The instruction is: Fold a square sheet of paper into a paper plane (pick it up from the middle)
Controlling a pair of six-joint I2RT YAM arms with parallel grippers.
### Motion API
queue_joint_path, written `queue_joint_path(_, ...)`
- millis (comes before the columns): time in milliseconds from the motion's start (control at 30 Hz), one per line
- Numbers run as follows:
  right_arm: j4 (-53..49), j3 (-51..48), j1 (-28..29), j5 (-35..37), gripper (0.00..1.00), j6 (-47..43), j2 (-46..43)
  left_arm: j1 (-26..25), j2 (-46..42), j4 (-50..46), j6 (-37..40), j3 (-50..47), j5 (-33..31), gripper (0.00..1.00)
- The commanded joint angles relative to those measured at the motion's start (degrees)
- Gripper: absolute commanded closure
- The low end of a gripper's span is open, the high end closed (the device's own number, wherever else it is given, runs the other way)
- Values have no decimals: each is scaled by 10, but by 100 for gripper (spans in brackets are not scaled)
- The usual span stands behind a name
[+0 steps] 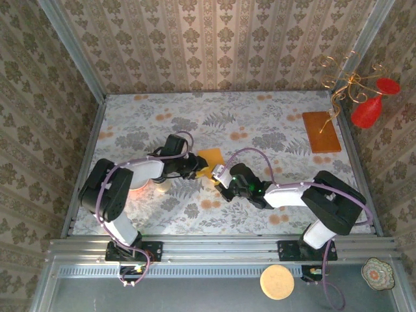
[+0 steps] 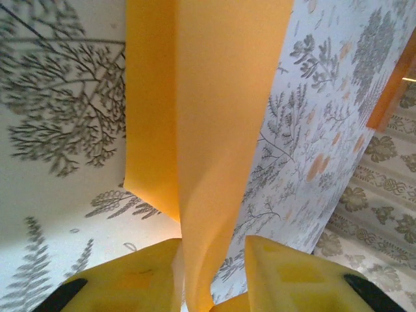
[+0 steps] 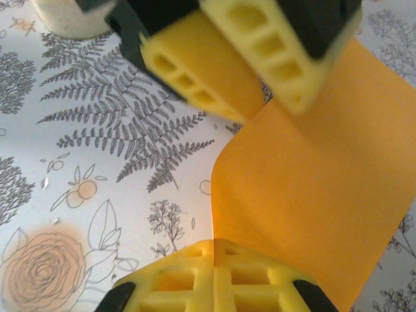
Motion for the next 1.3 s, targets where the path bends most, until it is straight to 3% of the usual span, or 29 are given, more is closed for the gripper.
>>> queue_joint_path(0, -62, 17, -9, -35, 100, 40, -27, 15, -45, -41, 37, 0, -29, 64)
queue_joint_path(233, -109, 16, -21, -93, 100, 101, -36, 2, -36, -84, 91, 50, -48, 61)
queue_joint_path(733, -141, 54, -38, -157, 100, 189, 6, -45, 116, -170, 168, 182, -80, 79)
queue_joint_path(1267, -154, 67, -83, -170, 100, 258, 20, -69, 215, -301, 241, 282, -126, 84)
